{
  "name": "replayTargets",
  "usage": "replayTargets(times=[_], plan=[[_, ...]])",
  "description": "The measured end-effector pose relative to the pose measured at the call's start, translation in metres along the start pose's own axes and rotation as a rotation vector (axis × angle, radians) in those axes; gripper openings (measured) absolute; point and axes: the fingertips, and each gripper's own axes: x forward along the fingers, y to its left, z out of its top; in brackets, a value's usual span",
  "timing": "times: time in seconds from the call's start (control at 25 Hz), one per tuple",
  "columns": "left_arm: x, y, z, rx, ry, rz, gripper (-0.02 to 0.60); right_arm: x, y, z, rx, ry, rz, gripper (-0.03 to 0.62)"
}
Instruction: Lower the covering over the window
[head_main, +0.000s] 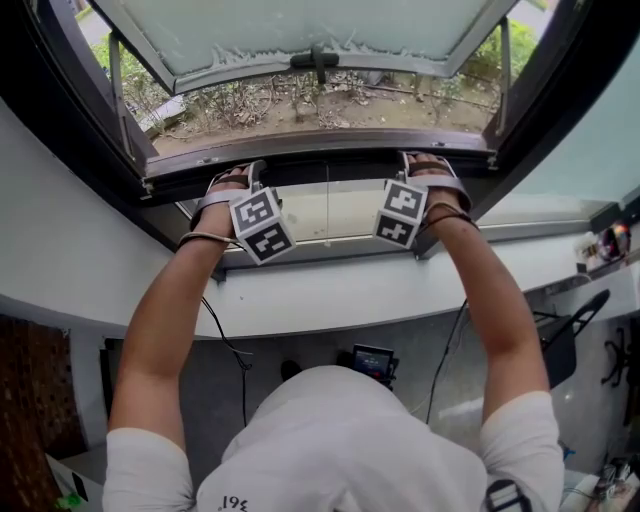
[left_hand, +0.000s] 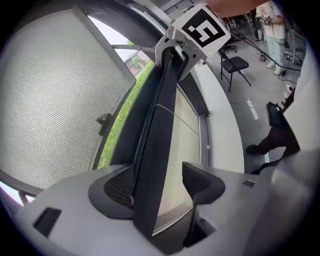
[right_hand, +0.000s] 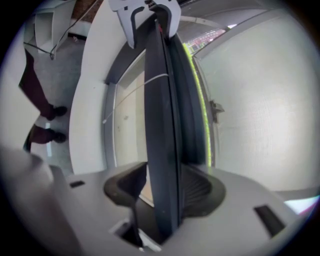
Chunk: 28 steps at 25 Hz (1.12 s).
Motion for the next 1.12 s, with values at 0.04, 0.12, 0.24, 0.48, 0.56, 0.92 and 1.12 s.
replayTargets(times=[0.04, 0.12, 0.24, 0.48, 0.56, 0.92, 1.12], plan=[[0.0003, 0.0002, 0.0000, -0.001, -0.002, 0.005, 0.295, 0.0003, -0.0002, 0.0000, -0.001, 0.005, -0.002, 0.207], [0.0004, 0.0014, 0.0004, -0.002, -0.007, 0.009, 0.295, 0.0007, -0.0012, -0.0003, 0.001, 0.005, -0.007, 0.207], [0.0011, 0.0018, 0.0011, -0.004, -0.013, 0.010, 0.295, 0.0013, -0.0011, -0.0006, 0.003, 0.011, -0.008, 0.207], [0.0028, 0.0027, 0.0017, -0.003, -0.018, 0.036, 0.295, 0.0024, -0.0041, 0.0002, -0.006, 0.028, -0.040, 0.207], [0.0031, 0.0017, 0.0013, 0.005, -0.010, 0.048, 0.296, 0.0037, -0.0020, 0.0000, -0.013, 0.039, -0.050, 0.207], [0.0016, 0.0012, 0.0014, 0.016, 0.002, 0.004, 0.295, 0.0025, 0.0021, -0.0023, -0.081, 0.075, -0.002, 0.212], [0.0012, 0.0011, 0.0012, 0.052, 0.022, -0.006, 0.295, 0.0044, 0.0032, -0.0039, -0.064, 0.116, -0.028, 0.235]])
